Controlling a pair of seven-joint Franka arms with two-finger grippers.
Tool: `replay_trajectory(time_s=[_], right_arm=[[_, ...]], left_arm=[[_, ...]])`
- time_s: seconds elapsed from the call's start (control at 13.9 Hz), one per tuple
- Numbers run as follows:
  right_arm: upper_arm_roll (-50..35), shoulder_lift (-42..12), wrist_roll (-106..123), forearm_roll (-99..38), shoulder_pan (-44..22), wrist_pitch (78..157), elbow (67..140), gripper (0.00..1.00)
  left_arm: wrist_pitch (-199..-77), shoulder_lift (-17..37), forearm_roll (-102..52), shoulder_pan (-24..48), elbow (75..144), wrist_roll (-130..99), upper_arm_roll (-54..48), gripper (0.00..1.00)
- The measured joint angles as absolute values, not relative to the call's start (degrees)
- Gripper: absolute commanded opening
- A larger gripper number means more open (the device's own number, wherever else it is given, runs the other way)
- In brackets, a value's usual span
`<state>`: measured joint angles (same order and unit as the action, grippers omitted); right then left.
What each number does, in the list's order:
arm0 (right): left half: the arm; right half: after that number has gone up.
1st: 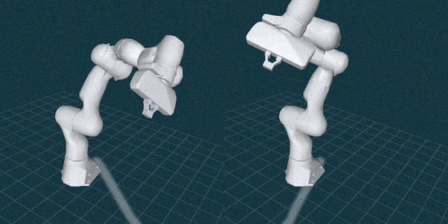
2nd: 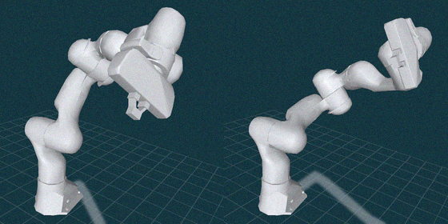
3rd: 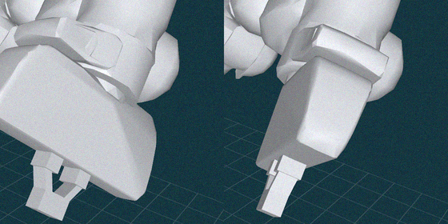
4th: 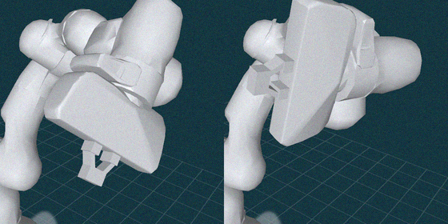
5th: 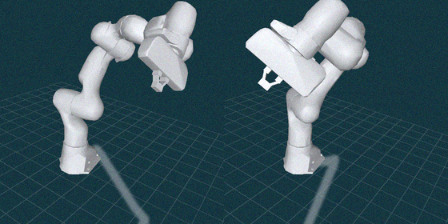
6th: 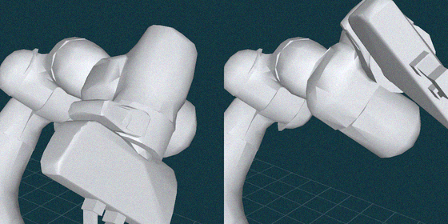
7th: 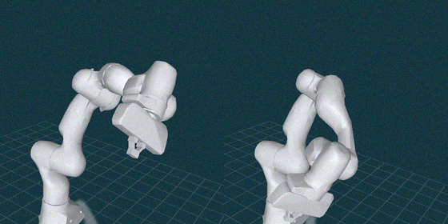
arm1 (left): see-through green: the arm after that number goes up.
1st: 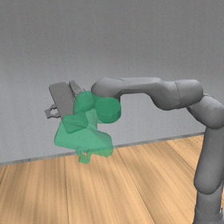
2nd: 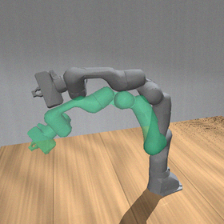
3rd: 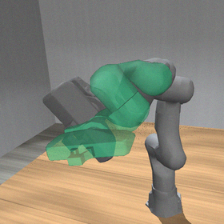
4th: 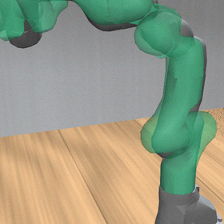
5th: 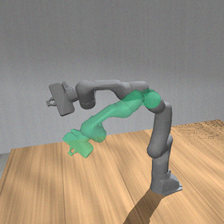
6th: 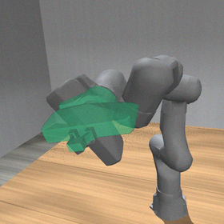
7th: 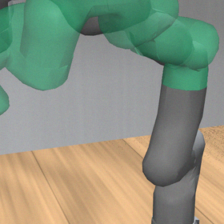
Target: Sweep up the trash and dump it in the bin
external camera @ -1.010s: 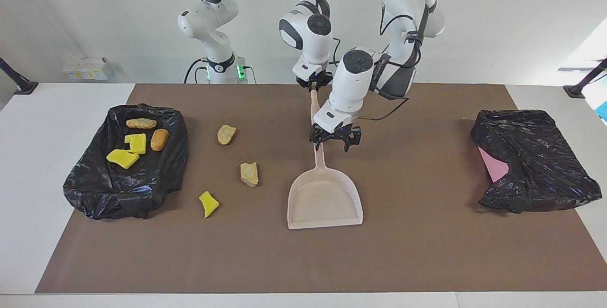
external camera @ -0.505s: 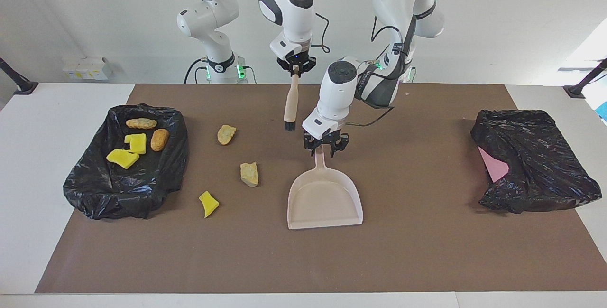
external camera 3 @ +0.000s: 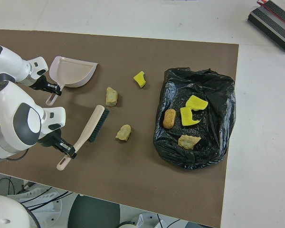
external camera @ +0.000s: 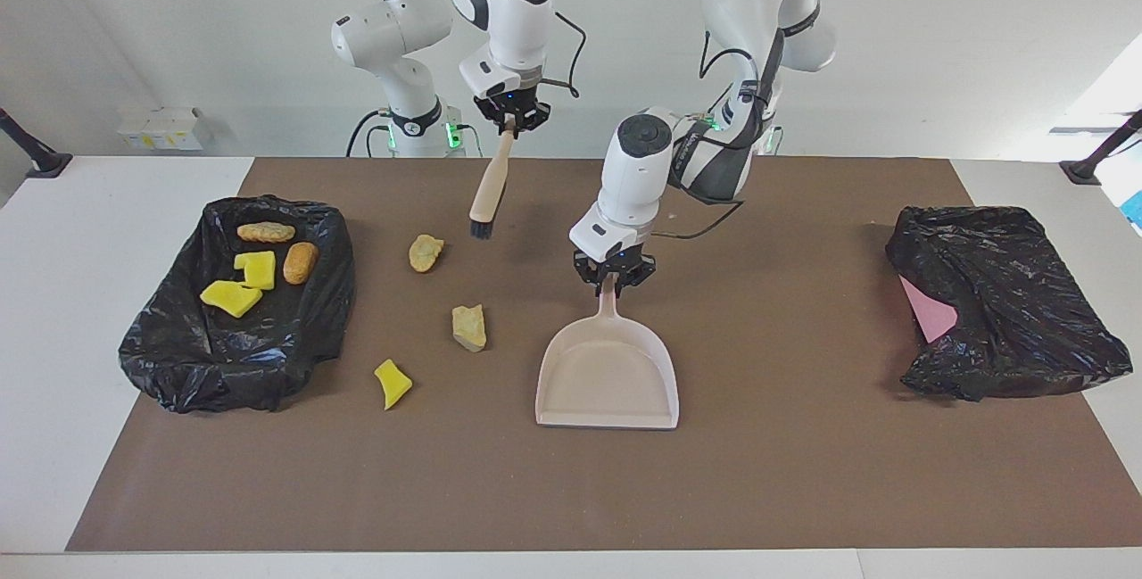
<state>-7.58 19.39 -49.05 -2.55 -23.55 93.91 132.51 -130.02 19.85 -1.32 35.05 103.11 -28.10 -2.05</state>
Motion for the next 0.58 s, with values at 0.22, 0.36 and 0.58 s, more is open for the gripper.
replay_trajectory(time_s=[0.22, 0.36, 0.58], right_arm=[[-7.52, 19.39, -48.04, -2.46, -17.22, 93.89, 135.5, 0.0], [-7.55, 19.54, -48.03, -2.45, -15.72, 93.89, 137.84, 0.0], [-7.61, 20.79, -48.03, -2.45, -14.8, 95.09, 141.86, 0.0]], left_arm=[[-127.03, 17.02, -1.27, 32.69, 102.71, -20.89, -1.45, 0.0], [-122.34, 14.52, -1.24, 30.51, 102.66, -12.04, -1.35, 0.0], [-114.98, 11.43, -1.21, 27.2, 102.61, 1.8, -1.25, 0.0]])
